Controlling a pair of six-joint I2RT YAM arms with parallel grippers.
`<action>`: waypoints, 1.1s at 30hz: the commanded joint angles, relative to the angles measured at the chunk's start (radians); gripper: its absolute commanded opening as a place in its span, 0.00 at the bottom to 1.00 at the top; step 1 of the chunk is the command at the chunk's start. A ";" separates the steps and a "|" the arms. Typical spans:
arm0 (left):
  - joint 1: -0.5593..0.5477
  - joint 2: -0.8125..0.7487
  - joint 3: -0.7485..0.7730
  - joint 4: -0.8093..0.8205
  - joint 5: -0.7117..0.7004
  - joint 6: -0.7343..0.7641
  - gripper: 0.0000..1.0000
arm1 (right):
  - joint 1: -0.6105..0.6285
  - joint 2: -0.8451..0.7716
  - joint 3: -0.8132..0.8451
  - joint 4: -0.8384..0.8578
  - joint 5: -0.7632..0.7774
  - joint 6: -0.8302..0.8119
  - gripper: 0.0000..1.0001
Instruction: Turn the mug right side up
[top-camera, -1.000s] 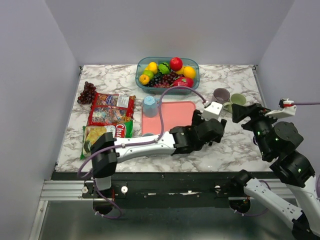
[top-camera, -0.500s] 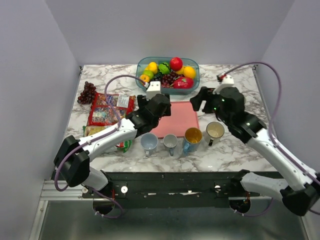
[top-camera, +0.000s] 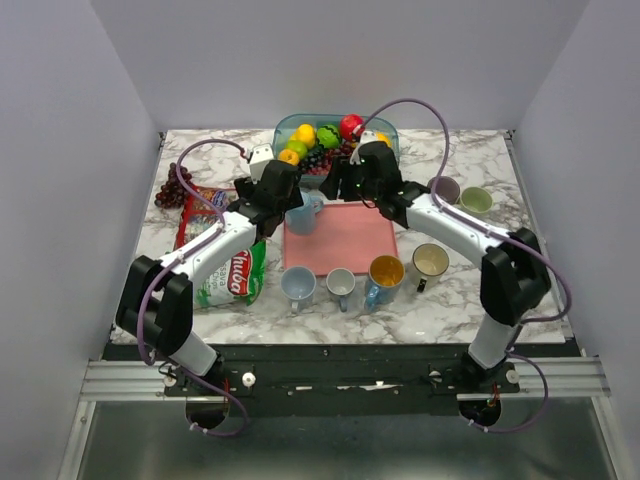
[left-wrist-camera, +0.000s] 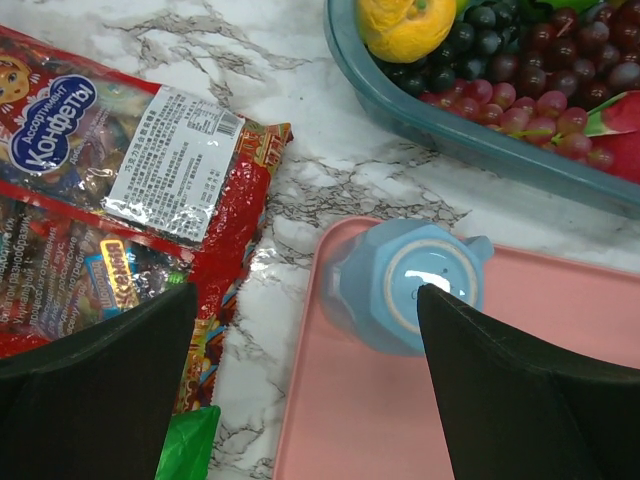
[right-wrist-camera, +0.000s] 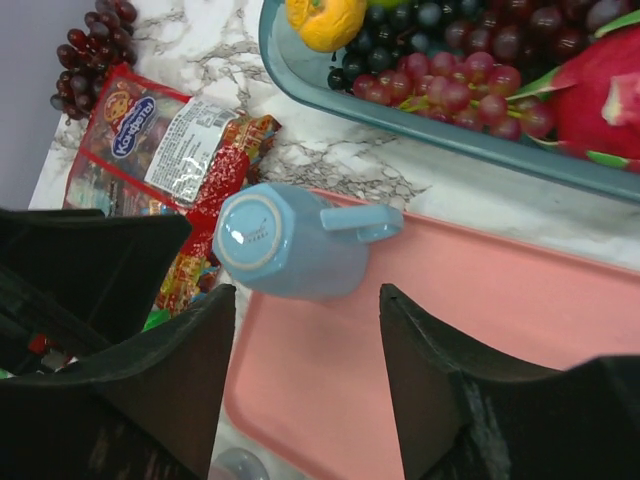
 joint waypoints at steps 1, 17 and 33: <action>0.019 0.031 0.024 0.010 0.042 -0.028 0.99 | 0.001 0.144 0.110 0.072 -0.047 0.028 0.62; 0.036 0.033 -0.001 0.007 0.085 -0.043 0.99 | -0.001 0.426 0.294 0.069 -0.063 -0.001 0.53; 0.036 -0.071 -0.070 0.028 0.145 -0.057 0.99 | -0.001 0.304 0.142 -0.026 -0.115 -0.113 0.46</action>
